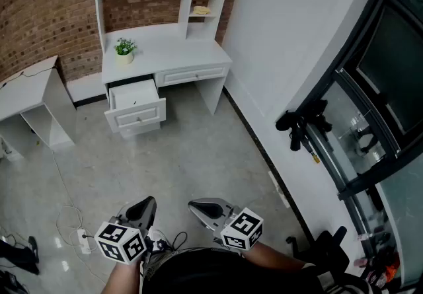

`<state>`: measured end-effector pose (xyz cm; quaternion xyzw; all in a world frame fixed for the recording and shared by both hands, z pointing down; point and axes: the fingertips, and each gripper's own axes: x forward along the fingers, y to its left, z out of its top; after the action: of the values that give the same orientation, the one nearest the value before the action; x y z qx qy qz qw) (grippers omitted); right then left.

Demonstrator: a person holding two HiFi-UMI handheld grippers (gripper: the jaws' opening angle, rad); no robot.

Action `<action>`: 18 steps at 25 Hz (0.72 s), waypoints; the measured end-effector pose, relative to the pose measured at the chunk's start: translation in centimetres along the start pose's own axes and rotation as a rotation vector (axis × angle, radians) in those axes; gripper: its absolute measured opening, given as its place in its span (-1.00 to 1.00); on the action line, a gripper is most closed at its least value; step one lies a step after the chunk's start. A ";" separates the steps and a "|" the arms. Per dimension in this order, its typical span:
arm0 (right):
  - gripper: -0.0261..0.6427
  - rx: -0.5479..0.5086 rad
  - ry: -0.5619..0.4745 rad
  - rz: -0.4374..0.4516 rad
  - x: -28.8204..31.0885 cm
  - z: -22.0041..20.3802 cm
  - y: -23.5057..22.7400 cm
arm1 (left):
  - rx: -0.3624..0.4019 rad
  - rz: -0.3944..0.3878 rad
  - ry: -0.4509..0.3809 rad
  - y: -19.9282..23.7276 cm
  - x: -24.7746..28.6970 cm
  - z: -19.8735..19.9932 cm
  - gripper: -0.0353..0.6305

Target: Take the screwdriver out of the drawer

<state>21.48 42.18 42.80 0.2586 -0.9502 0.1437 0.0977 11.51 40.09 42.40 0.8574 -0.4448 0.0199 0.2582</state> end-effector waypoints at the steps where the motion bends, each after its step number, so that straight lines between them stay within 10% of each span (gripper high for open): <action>1: -0.91 -0.001 0.001 0.001 0.0 0.0 0.2 | 0.000 0.001 -0.001 0.0 -0.2 0.0 -0.84; 18: -0.91 0.021 0.003 -0.001 0.9 0.1 1.0 | 0.003 -0.004 0.021 0.3 -0.9 -0.8 -0.84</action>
<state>20.24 42.53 42.73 0.2597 -0.9485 0.1541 0.0963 10.90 41.04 42.94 0.8585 -0.4402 0.0289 0.2616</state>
